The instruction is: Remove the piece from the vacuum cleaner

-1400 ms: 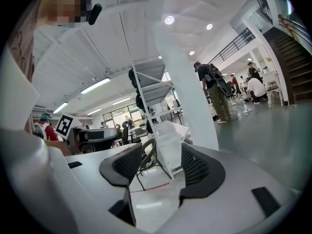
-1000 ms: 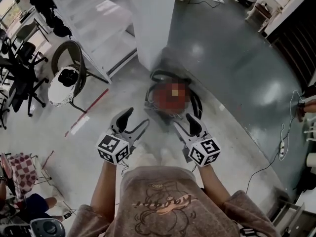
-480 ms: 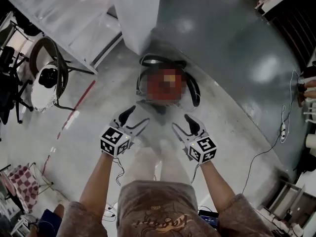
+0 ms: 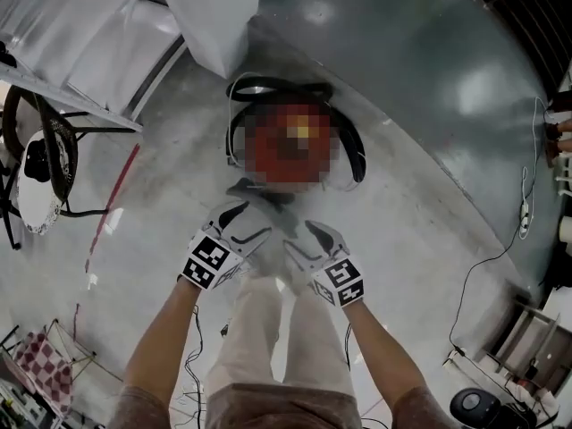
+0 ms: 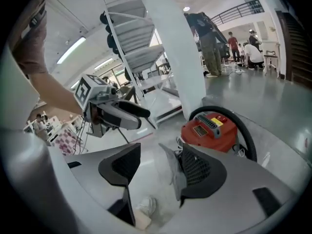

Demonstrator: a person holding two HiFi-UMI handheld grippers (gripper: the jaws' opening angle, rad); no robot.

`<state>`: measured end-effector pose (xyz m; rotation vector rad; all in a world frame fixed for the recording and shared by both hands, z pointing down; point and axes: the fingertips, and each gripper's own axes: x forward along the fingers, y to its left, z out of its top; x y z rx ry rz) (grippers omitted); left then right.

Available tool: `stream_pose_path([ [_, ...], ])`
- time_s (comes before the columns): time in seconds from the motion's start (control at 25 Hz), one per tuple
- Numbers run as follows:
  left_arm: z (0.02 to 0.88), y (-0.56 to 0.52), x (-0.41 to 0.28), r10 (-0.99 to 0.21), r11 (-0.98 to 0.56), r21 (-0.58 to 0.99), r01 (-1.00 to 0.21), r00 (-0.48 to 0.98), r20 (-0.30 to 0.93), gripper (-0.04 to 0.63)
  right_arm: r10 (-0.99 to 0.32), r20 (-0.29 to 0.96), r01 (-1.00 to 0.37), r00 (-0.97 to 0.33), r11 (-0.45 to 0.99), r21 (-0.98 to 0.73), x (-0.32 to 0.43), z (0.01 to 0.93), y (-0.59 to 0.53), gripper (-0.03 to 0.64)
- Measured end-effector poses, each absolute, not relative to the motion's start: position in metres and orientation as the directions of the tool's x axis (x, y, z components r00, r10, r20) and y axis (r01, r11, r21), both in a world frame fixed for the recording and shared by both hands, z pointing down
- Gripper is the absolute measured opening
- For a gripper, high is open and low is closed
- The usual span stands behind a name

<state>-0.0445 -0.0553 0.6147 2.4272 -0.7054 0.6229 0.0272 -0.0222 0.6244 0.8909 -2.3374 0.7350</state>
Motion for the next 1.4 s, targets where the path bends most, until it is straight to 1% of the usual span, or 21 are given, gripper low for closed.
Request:
stream_pose_path([
  [0.16,0.671,-0.059,-0.038,-0.286,-0.747,0.371,-0.551,0.771,0.569,0.287,-0.403,0.680,-0.722,-0.612,0.636,-0.273,0.028,0.690,-0.025,0.241],
  [0.4,0.745,-0.065,-0.031,-0.202,-0.820,0.312,-0.480,0.752,0.627,0.287,-0.371,0.705,-0.698,-0.604,0.674,-0.243,0.027,0.762,-0.031,0.241],
  [0.64,0.790,-0.067,-0.030,-0.132,-0.865,0.276,-0.419,0.721,0.681,0.253,-0.328,0.732,-0.678,-0.597,0.693,-0.243,0.021,0.794,-0.031,0.241],
  [0.76,0.798,-0.066,-0.024,-0.097,-0.894,0.249,-0.371,0.706,0.702,0.253,-0.320,0.747,-0.680,-0.583,0.695,-0.233,0.022,0.805,-0.034,0.240],
  [0.96,0.809,-0.072,-0.017,-0.065,-0.930,0.202,-0.307,0.680,0.730,0.233,-0.311,0.757,-0.685,-0.574,0.690,-0.236,0.022,0.813,-0.042,0.238],
  [1.08,0.815,-0.071,-0.014,-0.027,-0.939,0.208,-0.272,0.665,0.746,0.222,-0.298,0.762,-0.676,-0.574,0.699,-0.236,0.019,0.815,-0.042,0.206],
  [1.28,0.817,-0.069,-0.013,0.004,-0.934,0.244,-0.262,0.674,0.738,0.210,-0.272,0.767,-0.657,-0.581,0.714,-0.244,0.015,0.818,-0.042,0.160],
  [1.4,0.817,-0.066,-0.011,0.023,-0.932,0.262,-0.252,0.678,0.735,0.174,-0.253,0.765,-0.643,-0.592,0.721,-0.259,0.012,0.820,-0.039,0.120],
])
